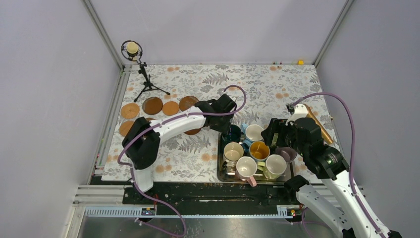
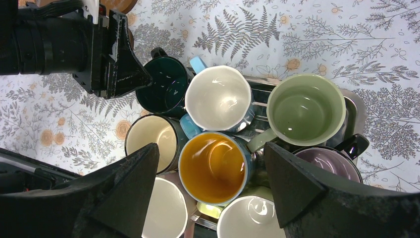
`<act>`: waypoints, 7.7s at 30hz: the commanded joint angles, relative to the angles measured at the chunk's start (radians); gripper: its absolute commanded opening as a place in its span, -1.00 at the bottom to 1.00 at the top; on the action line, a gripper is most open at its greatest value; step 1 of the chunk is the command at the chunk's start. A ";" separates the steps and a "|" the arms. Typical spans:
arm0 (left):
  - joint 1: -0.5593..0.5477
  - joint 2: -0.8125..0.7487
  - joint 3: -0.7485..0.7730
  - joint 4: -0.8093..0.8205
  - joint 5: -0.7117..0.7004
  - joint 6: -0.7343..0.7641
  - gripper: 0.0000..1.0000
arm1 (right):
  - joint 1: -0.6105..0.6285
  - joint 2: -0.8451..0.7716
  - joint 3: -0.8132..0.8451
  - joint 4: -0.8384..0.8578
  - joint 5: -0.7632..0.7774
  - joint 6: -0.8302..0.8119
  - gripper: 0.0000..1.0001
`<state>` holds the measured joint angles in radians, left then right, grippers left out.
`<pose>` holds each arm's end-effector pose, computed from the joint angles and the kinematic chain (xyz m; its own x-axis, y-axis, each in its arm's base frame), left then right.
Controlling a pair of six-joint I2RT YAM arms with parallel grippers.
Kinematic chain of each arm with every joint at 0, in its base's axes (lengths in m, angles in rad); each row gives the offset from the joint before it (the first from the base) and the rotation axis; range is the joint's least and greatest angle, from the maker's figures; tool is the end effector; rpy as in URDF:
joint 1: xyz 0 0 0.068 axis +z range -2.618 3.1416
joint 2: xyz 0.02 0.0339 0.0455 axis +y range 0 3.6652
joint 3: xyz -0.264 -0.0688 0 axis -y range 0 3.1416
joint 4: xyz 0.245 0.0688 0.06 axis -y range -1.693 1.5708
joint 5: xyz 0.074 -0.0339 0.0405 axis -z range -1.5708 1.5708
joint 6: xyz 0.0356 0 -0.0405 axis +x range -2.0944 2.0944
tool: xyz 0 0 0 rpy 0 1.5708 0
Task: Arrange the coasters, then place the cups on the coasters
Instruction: Pick up the cup from the tray, then place the cup on the coaster, then pick up the cup from the tray.
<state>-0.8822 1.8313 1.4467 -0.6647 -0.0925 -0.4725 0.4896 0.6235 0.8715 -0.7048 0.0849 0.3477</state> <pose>0.2517 -0.3007 0.2374 -0.8272 0.2920 -0.4800 0.4078 0.8997 -0.1554 0.1132 0.0569 0.3377 -0.5027 0.1168 -0.8565 -0.2448 0.9310 0.2706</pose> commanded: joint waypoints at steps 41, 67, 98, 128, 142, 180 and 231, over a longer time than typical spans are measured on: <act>0.067 -0.297 0.085 -0.056 -0.173 -0.066 -1.00 | -0.002 -0.007 -0.006 0.028 -0.055 0.014 0.99; 1.045 -0.380 -0.087 -0.013 -0.163 -0.224 -1.00 | -0.003 -0.010 -0.041 0.091 -0.155 0.040 0.99; 1.276 0.010 0.109 0.000 -0.143 -0.314 -1.00 | -0.002 0.035 -0.029 0.111 -0.133 0.033 0.99; 1.275 0.027 0.098 0.005 -0.148 -0.289 -0.21 | -0.002 0.047 -0.030 0.116 -0.126 0.031 0.99; 1.272 -0.121 0.088 0.005 -0.098 -0.239 0.40 | -0.002 0.064 -0.029 0.124 -0.160 0.050 0.99; 0.195 -0.474 -0.141 -0.041 0.240 -0.019 0.62 | -0.002 0.129 0.081 -0.082 -0.032 0.053 0.94; -0.135 -0.046 -0.078 -0.052 0.087 0.004 -0.83 | -0.002 -0.005 -0.041 -0.052 0.046 0.089 0.96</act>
<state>-1.0115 1.7763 1.3518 -0.7540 0.0002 -0.4744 0.4896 0.6243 0.8326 -0.7670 0.1127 0.4282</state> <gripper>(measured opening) 0.127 0.980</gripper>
